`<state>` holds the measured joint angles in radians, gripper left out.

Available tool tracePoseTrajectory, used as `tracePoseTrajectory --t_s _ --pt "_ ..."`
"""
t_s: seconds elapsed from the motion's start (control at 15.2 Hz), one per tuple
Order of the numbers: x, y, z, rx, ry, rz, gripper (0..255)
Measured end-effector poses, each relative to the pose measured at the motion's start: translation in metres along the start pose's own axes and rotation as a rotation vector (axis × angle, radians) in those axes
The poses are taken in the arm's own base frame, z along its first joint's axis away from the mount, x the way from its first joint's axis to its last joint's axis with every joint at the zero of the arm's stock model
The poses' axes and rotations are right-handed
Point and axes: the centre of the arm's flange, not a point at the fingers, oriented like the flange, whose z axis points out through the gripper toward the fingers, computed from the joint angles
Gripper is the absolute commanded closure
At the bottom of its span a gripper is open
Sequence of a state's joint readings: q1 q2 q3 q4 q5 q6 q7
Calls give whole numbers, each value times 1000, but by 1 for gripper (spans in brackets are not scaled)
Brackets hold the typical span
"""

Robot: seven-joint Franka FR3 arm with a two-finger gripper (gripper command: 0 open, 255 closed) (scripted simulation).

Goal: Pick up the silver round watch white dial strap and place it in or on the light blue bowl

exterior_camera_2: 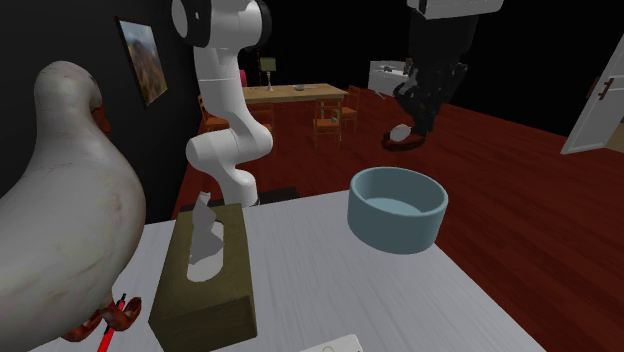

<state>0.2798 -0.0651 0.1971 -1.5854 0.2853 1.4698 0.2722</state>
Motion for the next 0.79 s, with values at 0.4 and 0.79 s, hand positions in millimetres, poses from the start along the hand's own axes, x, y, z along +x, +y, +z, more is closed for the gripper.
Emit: tracePoseTrajectory --t_s 0.4,0.79 --pt "3 2 29 0 0 1 255" --pt "7 11 60 0 0 1 255"
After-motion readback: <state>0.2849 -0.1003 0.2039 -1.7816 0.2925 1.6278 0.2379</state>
